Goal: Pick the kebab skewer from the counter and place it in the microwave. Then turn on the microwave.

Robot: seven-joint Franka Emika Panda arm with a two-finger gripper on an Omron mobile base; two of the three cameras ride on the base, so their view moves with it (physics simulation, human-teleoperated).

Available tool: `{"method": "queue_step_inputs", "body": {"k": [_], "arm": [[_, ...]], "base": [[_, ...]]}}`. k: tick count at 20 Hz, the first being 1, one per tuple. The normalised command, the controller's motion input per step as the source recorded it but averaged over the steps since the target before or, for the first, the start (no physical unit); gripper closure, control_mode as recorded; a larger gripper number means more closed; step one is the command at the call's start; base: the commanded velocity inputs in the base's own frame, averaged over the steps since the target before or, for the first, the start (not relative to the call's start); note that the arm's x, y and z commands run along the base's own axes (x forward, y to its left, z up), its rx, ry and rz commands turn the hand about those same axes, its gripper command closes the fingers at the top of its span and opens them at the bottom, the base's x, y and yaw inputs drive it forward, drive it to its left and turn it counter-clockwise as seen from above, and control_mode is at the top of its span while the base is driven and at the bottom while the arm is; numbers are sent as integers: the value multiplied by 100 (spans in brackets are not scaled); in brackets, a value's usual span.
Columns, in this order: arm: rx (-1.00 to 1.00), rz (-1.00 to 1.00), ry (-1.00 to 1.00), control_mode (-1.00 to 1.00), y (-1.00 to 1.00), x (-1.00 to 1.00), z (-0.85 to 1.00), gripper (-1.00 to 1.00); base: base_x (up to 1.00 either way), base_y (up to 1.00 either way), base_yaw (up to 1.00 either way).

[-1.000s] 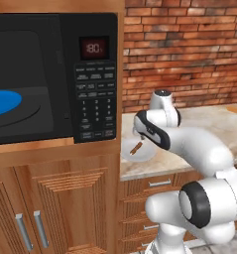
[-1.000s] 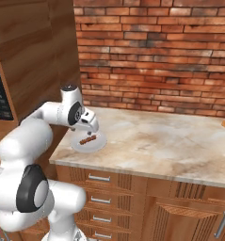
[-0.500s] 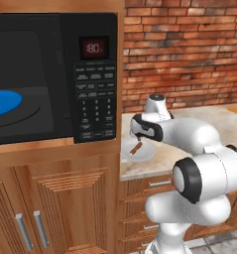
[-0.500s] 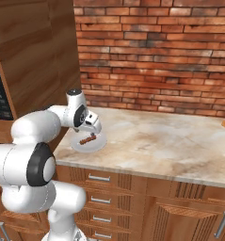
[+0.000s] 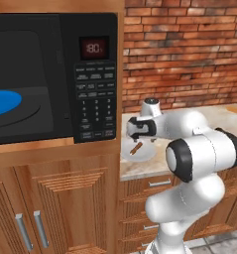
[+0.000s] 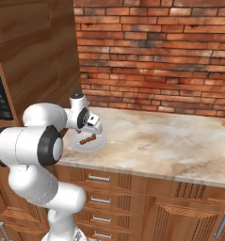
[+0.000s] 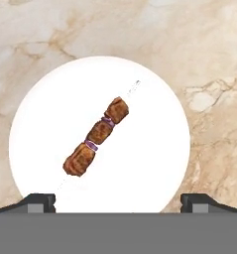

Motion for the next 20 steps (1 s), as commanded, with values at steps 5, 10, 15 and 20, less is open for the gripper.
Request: {"method": "queue_step_inputs", "body": {"k": [5, 10, 15, 20], "arm": [[0, 0, 0, -100, 4, 32, -28, -100], [0, 0, 0, -100, 1, 30, -27, -100], [0, 0, 0, -100, 2, 30, -27, -100], [0, 0, 2, -100, 3, 26, -25, -100]], "base": [[0, 0, 0], [0, 0, 0], [0, 0, 0], [0, 0, 0]]}}
